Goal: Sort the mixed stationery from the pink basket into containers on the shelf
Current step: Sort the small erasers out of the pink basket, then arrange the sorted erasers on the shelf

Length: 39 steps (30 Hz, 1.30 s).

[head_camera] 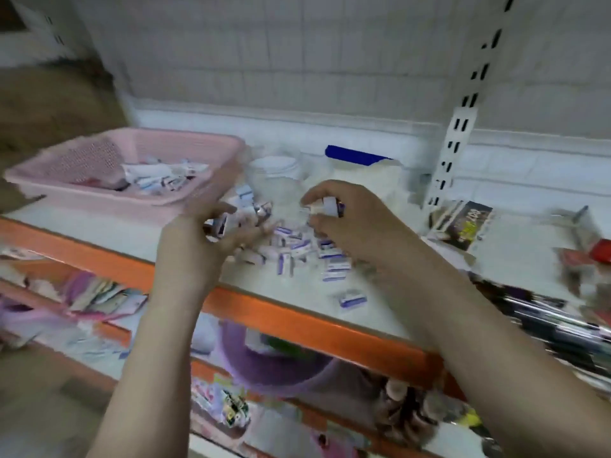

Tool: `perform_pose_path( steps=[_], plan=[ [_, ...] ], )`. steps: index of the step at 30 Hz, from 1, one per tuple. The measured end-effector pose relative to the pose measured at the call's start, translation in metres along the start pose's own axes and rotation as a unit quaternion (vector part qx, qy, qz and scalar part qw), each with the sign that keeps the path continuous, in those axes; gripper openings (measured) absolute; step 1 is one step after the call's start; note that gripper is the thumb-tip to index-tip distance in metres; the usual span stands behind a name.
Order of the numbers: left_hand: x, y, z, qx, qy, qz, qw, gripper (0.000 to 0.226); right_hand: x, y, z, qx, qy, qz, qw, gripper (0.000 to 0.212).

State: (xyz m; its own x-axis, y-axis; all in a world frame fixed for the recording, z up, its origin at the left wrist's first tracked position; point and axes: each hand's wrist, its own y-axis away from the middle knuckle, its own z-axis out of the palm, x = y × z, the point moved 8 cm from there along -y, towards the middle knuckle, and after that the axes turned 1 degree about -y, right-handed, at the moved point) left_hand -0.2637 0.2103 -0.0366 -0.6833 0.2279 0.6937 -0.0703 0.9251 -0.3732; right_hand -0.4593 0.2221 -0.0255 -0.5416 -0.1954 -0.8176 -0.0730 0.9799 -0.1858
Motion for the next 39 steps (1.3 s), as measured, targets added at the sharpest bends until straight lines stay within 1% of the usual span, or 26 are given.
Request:
perform_pose_path(
  steps=[2,4,6,8,9,11,14,18,21,23,25,27,30,32,34,36,39],
  plan=[
    [-0.025,-0.033,-0.001,-0.023,-0.029,0.031,0.999,0.031,-0.010,-0.042,0.038,0.000,0.079,-0.021,0.997,0.019],
    [-0.037,-0.062,0.010,-0.081,-0.050,0.073,0.993,0.032,-0.010,-0.080,0.066,0.006,0.146,-0.010,0.989,0.028],
    [-0.038,-0.075,0.026,-0.145,-0.085,0.124,0.978,0.032,-0.006,-0.104,0.080,0.024,0.187,0.025,0.982,0.036],
    [-0.040,-0.080,0.039,-0.194,-0.086,0.145,0.966,0.031,0.001,-0.113,0.087,0.039,0.201,0.072,0.976,0.038],
    [-0.042,-0.081,0.043,-0.204,-0.083,0.151,0.964,0.032,0.004,-0.115,0.088,0.042,0.194,0.097,0.975,0.037],
    [-0.044,-0.083,0.044,-0.193,-0.100,0.175,0.960,0.036,0.009,-0.116,0.090,0.052,0.170,0.136,0.975,0.034],
    [-0.043,-0.081,0.036,-0.191,-0.065,0.185,0.962,0.038,0.000,-0.120,0.083,0.083,0.169,0.139,0.972,0.028],
    [-0.030,-0.090,-0.006,-0.122,-0.025,0.226,0.966,0.028,-0.041,-0.131,0.069,0.104,0.173,0.079,0.976,0.023],
    [-0.037,-0.124,-0.045,-0.082,-0.050,0.216,0.972,0.021,-0.079,-0.145,0.072,0.101,0.155,0.016,0.983,0.018],
    [-0.052,-0.146,-0.070,-0.070,-0.076,0.202,0.974,0.021,-0.098,-0.154,0.082,0.087,0.159,-0.008,0.983,0.015],
    [-0.072,-0.166,-0.086,-0.079,-0.105,0.202,0.970,0.022,-0.114,-0.165,0.098,0.070,0.185,-0.022,0.980,0.013],
    [-0.094,-0.188,-0.093,-0.109,-0.128,0.198,0.966,0.021,-0.127,-0.180,0.118,0.052,0.201,-0.035,0.978,0.013],
    [-0.133,-0.225,-0.099,-0.164,-0.174,0.162,0.957,0.020,-0.138,-0.207,0.155,0.017,0.242,-0.040,0.969,0.018],
    [-0.156,-0.246,-0.099,-0.173,-0.195,0.161,0.952,0.021,-0.136,-0.226,0.180,-0.009,0.286,-0.037,0.958,0.021],
    [-0.177,-0.267,-0.092,-0.198,-0.203,0.165,0.945,0.022,-0.129,-0.242,0.200,-0.030,0.327,-0.019,0.945,0.023],
    [-0.198,-0.284,-0.079,-0.258,-0.211,0.145,0.932,0.024,-0.117,-0.255,0.215,-0.068,0.366,0.020,0.928,0.028],
    [-0.221,-0.299,-0.058,-0.342,-0.260,0.134,0.893,0.037,-0.088,-0.270,0.232,-0.164,0.444,0.106,0.874,0.052]
  ],
)
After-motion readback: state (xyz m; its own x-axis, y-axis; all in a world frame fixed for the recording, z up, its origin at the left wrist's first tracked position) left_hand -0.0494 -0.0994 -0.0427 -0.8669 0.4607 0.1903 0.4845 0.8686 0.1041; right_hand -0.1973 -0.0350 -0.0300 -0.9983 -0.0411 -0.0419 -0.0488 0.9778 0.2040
